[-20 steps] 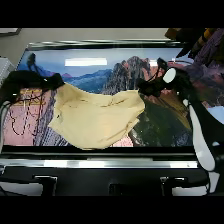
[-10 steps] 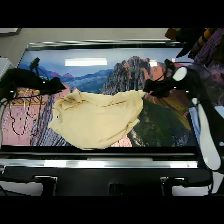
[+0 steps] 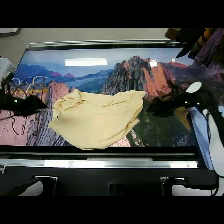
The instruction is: Fold the clothes and pants, and hang the long-sleeved shirts on hangers.
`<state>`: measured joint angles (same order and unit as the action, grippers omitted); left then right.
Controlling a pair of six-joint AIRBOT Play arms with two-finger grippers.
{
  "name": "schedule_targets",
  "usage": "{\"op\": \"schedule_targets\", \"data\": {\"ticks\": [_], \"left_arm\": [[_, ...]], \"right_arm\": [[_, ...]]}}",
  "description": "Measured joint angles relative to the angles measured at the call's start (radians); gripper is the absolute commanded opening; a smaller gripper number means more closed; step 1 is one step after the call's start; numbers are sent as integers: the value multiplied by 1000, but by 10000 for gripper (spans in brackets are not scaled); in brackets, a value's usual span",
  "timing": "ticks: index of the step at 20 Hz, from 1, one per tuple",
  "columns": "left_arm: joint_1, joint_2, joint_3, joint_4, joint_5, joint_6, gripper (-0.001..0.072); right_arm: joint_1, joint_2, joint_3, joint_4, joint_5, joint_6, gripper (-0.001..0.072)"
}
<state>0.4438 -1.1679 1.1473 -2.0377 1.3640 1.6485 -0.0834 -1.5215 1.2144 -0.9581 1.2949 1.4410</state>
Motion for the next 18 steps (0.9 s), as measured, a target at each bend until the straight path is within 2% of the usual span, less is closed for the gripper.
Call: {"op": "schedule_targets", "data": {"ticks": [6,7,10,18], "left_arm": [[15,206,-294,-2,-1,1,514],[16,228,-324,-3,-2,1,514],[16,269,-400,-9,-11,1,515],[18,277,-564,-72,-140,1,514]], "right_arm": [[142,-32,-100,43,-163,-20,467],[157,-43,-104,47,-176,-19,434],[190,-79,-111,51,-201,-9,37],[211,-16,-114,55,-183,-5,31]]}}
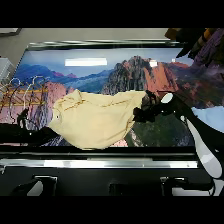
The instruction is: Fold the clothes and pants, and hang the long-sleeved shirts on hangers.
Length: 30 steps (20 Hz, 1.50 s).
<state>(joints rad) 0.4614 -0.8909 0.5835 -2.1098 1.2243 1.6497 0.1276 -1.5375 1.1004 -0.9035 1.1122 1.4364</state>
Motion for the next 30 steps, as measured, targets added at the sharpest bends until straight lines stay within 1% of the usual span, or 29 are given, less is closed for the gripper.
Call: {"op": "schedule_targets", "data": {"ticks": [2,5,10,11,12,13,14,16,18,21,23,26,28,30], "left_arm": [[-1,-20,-41,-30,-50,11,514],[-10,-71,-78,-106,-129,55,513],[-79,-185,-96,-164,-237,91,510],[-97,-207,-97,-170,-259,93,446],[-112,-224,-98,-181,-273,94,286],[-127,-238,-98,-187,-294,95,85],[-136,-246,-95,-193,-306,95,14],[-149,-255,-67,-216,-315,97,13],[-151,-247,1,-225,-290,97,12],[-135,-184,191,-235,-192,93,12],[-115,-114,366,-232,-124,68,12],[-80,4,646,-193,-41,-11,12],[-63,88,814,-139,-5,-88,12],[-54,164,932,-69,9,-166,12]], "right_arm": [[0,35,0,-1,29,5,31],[0,81,0,-5,67,15,31],[0,141,0,-7,99,50,31],[0,151,0,-7,104,58,31],[0,161,0,-7,110,63,30],[0,173,0,-8,116,65,30],[0,187,0,-8,120,68,30],[0,220,0,-8,129,76,30],[0,266,5,-8,130,87,30],[1,360,64,-7,102,94,30],[0,439,142,-6,70,101,30],[0,576,283,-4,38,104,29],[1,680,366,-1,20,118,29],[1,786,428,-5,-26,150,29]]}}
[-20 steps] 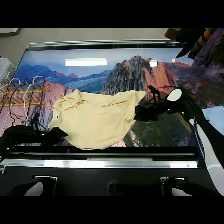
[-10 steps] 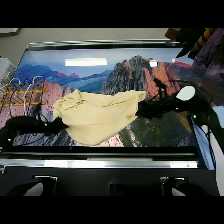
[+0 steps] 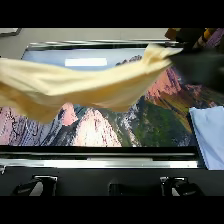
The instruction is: Fold the clothes and pants, and hang the long-sleeved shirts on hangers.
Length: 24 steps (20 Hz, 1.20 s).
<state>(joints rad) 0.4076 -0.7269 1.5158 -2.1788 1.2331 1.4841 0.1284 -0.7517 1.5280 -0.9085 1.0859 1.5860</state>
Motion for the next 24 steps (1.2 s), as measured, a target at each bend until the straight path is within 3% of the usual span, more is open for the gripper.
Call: {"op": "schedule_targets", "data": {"ticks": [5,8,11,15,20,21,22,24], "left_arm": [[7,97,124,146,42,-131,12],[7,13,138,149,133,-109,12],[-19,-161,129,127,183,-60,13],[-105,-492,111,111,126,2,13],[-203,-897,105,101,-37,31,16],[-213,-945,105,92,-68,40,19],[-222,-988,105,84,-97,52,97],[-231,-1034,109,69,-140,73,332]], "right_arm": [[0,124,56,-82,-111,140,30],[0,55,63,-134,-63,203,30],[0,-121,65,-184,16,241,31],[0,-449,66,-237,32,248,31],[0,-851,66,-248,-149,243,37],[0,-905,66,-245,-189,240,108],[0,-953,66,-240,-225,240,206],[0,-1010,67,-232,-259,239,325]]}}
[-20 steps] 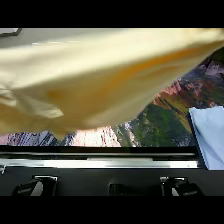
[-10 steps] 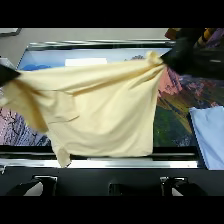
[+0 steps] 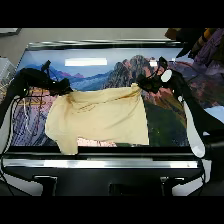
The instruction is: Fold the clothes and pants, and hang the long-sleeved shirts on hangers.
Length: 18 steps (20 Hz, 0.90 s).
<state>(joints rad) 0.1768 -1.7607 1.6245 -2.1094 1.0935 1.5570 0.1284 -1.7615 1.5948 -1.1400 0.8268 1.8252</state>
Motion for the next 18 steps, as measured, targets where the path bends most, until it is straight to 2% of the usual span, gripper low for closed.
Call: {"op": "schedule_targets", "data": {"ticks": [2,3,6,11,15,18], "left_arm": [[4,-14,19,-6,-11,16,369],[12,-11,35,-9,-8,24,404],[59,43,79,-13,56,41,406],[189,202,79,21,211,79,416],[286,344,-69,9,262,87,416],[331,452,-251,5,267,90,416]], "right_arm": [[-4,-19,1,14,3,-4,473],[-11,-15,1,18,24,-11,488],[-68,60,1,26,133,-72,488],[-248,241,-43,27,388,-244,488],[-377,387,-301,78,504,-336,488],[-412,482,-564,124,525,-394,487]]}}
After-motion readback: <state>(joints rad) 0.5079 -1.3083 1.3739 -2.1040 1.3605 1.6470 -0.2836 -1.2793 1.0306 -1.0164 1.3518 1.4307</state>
